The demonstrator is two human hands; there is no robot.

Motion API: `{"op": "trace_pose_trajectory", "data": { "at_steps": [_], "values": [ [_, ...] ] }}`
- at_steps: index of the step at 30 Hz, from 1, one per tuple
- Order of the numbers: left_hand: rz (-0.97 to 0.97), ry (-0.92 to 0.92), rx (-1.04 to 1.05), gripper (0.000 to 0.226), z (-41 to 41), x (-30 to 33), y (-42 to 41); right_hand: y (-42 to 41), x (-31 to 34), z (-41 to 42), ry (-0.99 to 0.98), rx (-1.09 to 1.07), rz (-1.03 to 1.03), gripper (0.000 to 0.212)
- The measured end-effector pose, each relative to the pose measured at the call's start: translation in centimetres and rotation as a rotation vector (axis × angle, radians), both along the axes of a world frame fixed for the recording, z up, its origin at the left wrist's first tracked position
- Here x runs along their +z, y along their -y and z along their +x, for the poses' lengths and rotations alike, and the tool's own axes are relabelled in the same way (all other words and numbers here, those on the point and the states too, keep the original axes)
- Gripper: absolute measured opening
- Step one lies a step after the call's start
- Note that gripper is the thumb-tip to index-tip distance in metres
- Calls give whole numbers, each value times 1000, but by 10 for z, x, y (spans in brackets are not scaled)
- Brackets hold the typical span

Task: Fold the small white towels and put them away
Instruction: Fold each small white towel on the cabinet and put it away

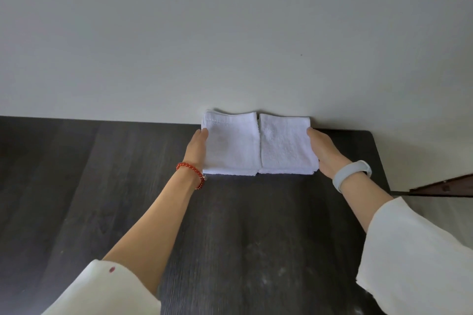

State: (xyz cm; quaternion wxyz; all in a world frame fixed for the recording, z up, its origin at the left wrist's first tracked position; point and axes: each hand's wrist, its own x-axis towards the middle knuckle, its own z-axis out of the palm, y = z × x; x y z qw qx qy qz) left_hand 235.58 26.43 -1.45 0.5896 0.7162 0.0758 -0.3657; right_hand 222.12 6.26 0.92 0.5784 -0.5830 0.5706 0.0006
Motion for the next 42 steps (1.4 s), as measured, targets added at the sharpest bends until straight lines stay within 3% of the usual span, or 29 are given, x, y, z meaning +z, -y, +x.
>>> {"op": "trace_pose_trajectory", "data": {
  "at_steps": [4,7,10,13,17,19,23,27,32,38,42],
  "values": [
    [10,6,1,42,0,2,5,-1,4,3,-4,16,-11,35],
    [108,125,29,34,4,7,-1,-3,3,-4,40,-57,-85,24],
    [167,318,172,35,-16,20,-17,-26,3,-31,173,-135,-464,21],
    [184,611,116,14,-51,27,-34,-62,8,-56,270,121,-693,18],
    [145,702,-315,12,-77,12,-40,-78,1,-57,72,723,-437,21],
    [172,694,-453,11,-79,10,-36,-77,1,-49,-20,896,-363,25],
    [204,597,-654,16,-61,10,-21,-70,9,-24,4,884,-402,26],
    [212,628,-666,21,-53,16,-15,-69,10,-19,-12,881,-420,27],
    [265,571,-812,23,-69,3,-24,-72,-5,-37,-161,1049,-378,30],
    [303,566,-770,27,-54,-1,-21,-66,-5,-26,-101,899,-441,29],
    [296,559,-845,27,-51,2,-23,-72,-2,-28,-134,1010,-417,29]
  ]
}}
